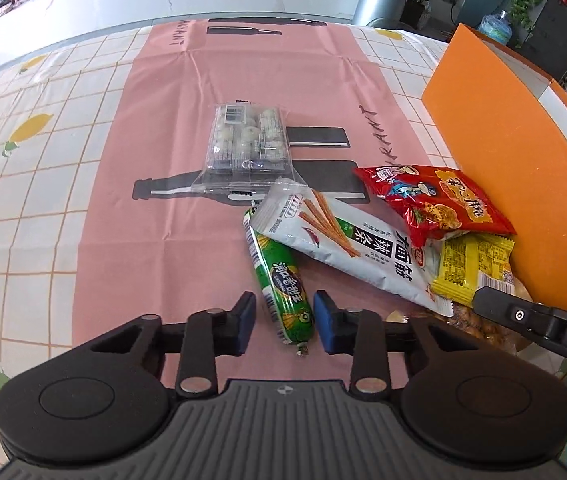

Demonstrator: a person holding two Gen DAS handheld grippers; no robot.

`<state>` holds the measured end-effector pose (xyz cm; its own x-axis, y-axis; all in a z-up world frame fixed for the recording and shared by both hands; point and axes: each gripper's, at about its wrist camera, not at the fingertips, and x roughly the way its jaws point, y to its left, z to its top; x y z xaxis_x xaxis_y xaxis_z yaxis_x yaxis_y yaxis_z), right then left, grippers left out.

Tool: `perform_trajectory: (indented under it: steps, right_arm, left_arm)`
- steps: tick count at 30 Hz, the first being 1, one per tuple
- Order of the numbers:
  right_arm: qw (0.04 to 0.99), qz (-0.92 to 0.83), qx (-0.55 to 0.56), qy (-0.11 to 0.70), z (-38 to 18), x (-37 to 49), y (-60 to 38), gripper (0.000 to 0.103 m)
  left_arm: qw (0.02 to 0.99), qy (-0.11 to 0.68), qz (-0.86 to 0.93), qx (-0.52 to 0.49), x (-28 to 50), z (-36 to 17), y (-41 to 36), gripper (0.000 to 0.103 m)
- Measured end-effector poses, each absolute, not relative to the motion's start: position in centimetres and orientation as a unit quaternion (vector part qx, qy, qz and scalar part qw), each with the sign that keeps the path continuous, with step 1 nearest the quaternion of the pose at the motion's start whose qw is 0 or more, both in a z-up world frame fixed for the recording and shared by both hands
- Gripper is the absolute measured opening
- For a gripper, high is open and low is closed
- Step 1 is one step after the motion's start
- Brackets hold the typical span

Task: Organize snacks
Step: 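Move both tools back over the remaining snacks toward the green sausage stick, then grasp the green sausage stick with the left tool while the right tool grasps the yellow snack bag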

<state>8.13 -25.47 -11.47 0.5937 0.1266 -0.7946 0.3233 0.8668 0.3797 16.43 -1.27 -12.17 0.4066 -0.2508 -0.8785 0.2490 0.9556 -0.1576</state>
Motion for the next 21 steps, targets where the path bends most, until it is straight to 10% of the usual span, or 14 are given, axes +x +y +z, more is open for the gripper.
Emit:
perform_trajectory:
  steps: [11,21]
  right_arm:
    - [0.870,0.072,0.214,0.438,-10.2,6.8,-20.8,0.004]
    - [0.851,0.078,0.181,0.487,-11.8,6.8,-19.3,0.020]
  left_arm:
    - [0.823,0.556,-0.114,0.000,14.6,-11.3,0.8,0.024]
    - [0.817,0.566,-0.109,-0.001,13.9,-11.4,1.7,0.026]
